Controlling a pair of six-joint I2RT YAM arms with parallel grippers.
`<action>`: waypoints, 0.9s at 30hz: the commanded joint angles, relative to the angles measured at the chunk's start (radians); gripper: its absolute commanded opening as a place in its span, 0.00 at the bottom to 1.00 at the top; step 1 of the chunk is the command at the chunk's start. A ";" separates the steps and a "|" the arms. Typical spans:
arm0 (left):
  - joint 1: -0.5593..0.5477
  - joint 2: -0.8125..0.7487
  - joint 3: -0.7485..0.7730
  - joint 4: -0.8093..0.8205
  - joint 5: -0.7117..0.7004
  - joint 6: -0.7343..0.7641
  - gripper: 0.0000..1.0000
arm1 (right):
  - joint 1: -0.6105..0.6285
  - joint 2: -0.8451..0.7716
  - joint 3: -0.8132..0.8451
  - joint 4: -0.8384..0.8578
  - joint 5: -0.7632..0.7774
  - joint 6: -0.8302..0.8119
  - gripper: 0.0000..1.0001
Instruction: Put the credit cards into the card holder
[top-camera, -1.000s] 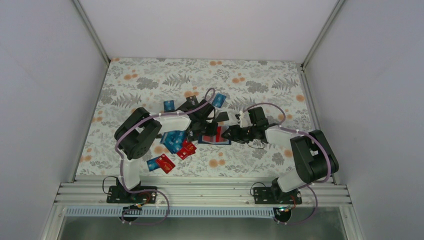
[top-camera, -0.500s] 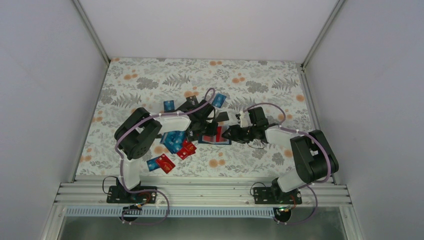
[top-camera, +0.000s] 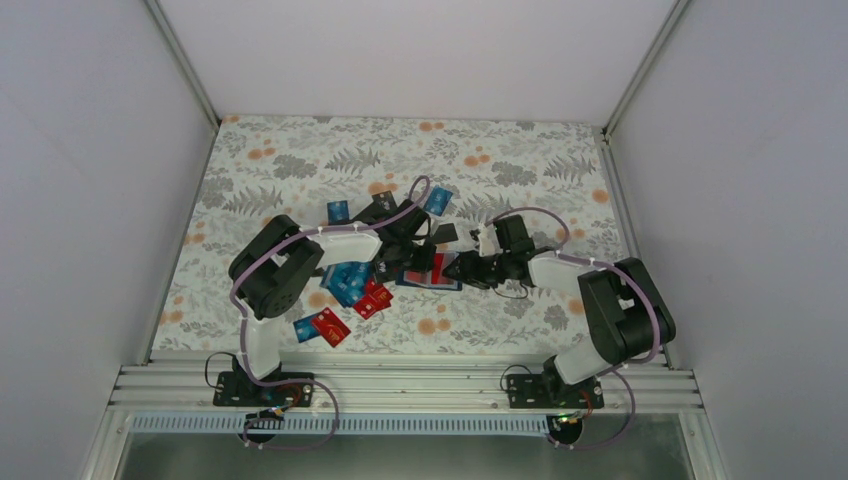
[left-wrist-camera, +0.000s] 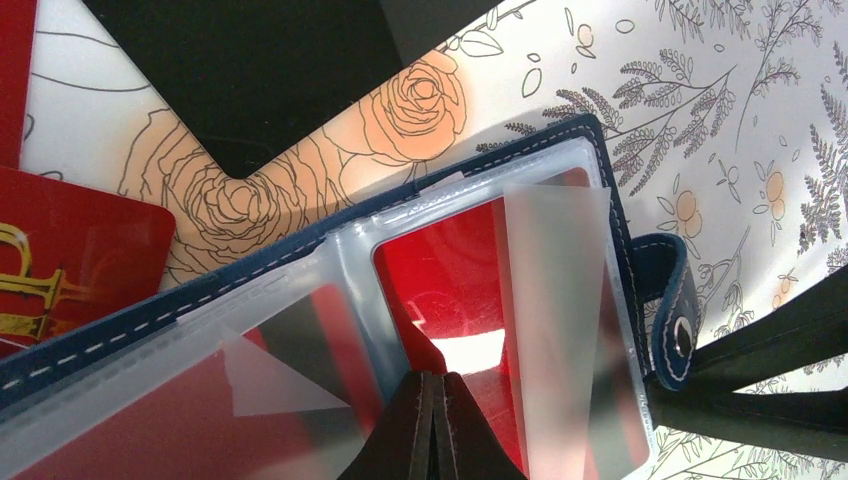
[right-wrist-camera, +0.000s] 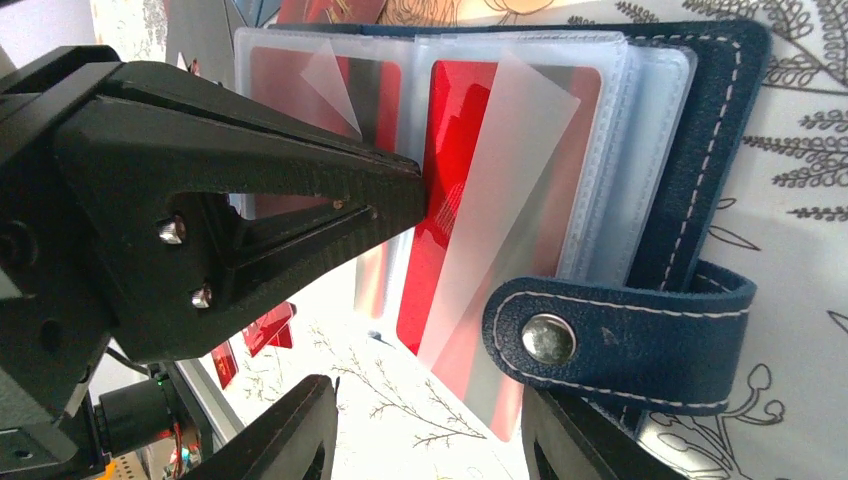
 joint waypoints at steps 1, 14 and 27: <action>-0.004 0.032 -0.030 -0.035 -0.028 -0.010 0.02 | 0.022 0.019 -0.003 0.025 0.013 0.015 0.49; -0.006 0.024 -0.040 -0.027 -0.028 -0.012 0.02 | 0.035 -0.028 0.014 -0.051 0.096 0.013 0.49; -0.007 0.021 -0.044 -0.024 -0.031 -0.018 0.02 | 0.056 0.002 0.033 -0.002 0.043 0.032 0.49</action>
